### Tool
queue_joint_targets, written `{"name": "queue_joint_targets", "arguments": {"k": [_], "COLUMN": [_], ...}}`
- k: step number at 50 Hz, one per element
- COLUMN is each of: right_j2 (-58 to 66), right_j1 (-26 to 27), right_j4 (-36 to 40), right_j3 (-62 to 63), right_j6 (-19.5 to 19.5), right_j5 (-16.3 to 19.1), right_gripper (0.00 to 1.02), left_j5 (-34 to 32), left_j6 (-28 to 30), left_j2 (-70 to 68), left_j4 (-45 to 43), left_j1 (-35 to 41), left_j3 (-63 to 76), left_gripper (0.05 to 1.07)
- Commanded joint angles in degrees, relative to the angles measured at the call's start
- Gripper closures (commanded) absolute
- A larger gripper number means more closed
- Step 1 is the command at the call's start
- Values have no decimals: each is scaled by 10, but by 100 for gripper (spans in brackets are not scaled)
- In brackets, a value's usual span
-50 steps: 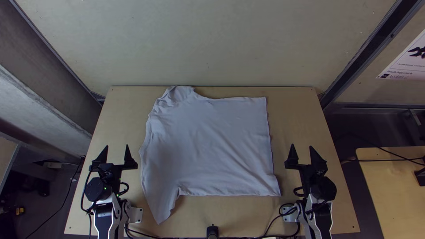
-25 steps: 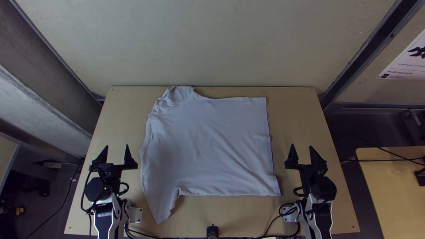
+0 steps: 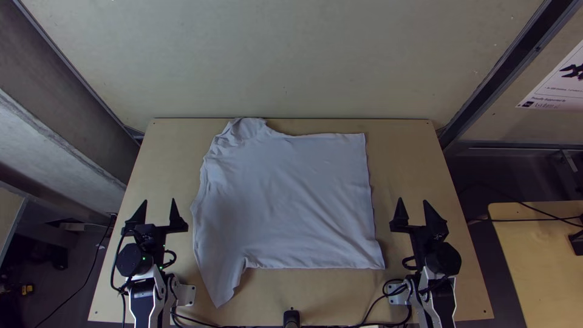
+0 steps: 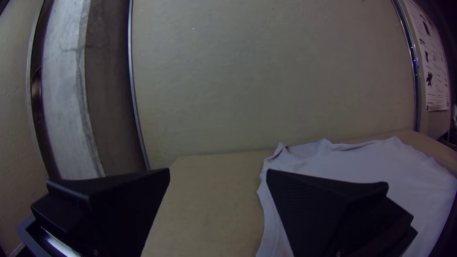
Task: Fold the t-shirt
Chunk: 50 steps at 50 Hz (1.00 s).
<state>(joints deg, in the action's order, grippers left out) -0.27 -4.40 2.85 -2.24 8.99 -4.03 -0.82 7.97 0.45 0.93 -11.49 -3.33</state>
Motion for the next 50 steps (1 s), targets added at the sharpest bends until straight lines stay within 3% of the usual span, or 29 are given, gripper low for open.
{"name": "queue_joint_targets", "arguments": {"k": [1, 14, 25, 50], "right_j2": [1, -1, 20, 352], "right_j1": [-3, 19, -1, -7], "right_j4": [-2, 13, 1, -8], "right_j3": [4, -5, -73, -344], "right_j6": [10, 4, 11, 5], "right_j5": [-4, -4, -6, -4], "right_gripper": [3, 3, 3, 3], "left_j5": [-4, -4, -11, -11], "left_j6": [-1, 4, -2, -56], "left_j2": [-5, -5, 20, 329], "left_j4": [7, 36, 57, 48], "left_j1": [-13, -17, -8, 57], "left_j3": [21, 5, -42, -309], "left_gripper": [10, 10, 10, 10]}}
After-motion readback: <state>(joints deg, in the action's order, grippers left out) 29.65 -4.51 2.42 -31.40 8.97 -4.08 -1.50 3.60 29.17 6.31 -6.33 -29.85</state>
